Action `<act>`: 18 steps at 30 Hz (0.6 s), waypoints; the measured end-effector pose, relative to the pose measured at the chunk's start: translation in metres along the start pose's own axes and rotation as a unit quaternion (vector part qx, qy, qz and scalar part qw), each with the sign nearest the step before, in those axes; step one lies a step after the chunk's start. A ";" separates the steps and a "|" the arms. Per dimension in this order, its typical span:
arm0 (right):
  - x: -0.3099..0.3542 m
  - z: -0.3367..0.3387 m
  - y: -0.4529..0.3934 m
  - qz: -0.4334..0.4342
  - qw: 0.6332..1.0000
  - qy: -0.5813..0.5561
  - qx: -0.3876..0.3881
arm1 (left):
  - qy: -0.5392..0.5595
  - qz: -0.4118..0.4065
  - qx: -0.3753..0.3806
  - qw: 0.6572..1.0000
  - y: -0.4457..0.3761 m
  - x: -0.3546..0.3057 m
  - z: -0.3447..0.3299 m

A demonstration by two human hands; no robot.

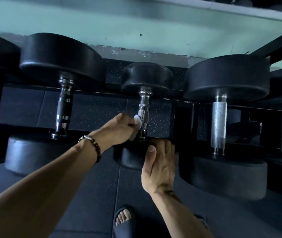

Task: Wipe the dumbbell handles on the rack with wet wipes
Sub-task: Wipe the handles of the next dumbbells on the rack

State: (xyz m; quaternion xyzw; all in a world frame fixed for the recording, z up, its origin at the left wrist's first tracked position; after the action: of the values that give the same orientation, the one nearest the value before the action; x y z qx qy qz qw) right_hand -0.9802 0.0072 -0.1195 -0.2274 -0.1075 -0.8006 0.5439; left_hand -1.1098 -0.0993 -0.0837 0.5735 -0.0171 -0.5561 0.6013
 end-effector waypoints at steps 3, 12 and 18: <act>0.000 -0.001 0.000 -0.001 1.000 -0.002 0.002 | 0.154 0.003 -0.025 0.988 -0.014 -0.005 0.004; 0.000 -0.002 0.001 -0.005 1.000 -0.006 -0.006 | 0.103 -0.002 0.036 0.994 -0.004 -0.001 -0.004; -0.001 -0.003 0.001 0.000 1.000 -0.029 -0.008 | 0.241 -0.062 -0.075 0.966 -0.032 -0.025 0.001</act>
State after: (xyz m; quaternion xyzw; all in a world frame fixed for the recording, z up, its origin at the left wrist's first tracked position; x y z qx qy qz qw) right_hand -0.9800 0.0061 -0.1224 -0.2550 -0.1170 -0.7944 0.5387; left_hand -1.1406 -0.0740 -0.0900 0.6434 0.2060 -0.4377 0.5933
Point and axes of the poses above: each hand's wrist, its own y-axis away from the middle knuckle, its own z-axis out of the back of the hand, x = y × z, the point moved 1 cm from there along -y, towards the middle knuckle, and after that the axes turned 9 degrees about y, right-handed, at the moved point
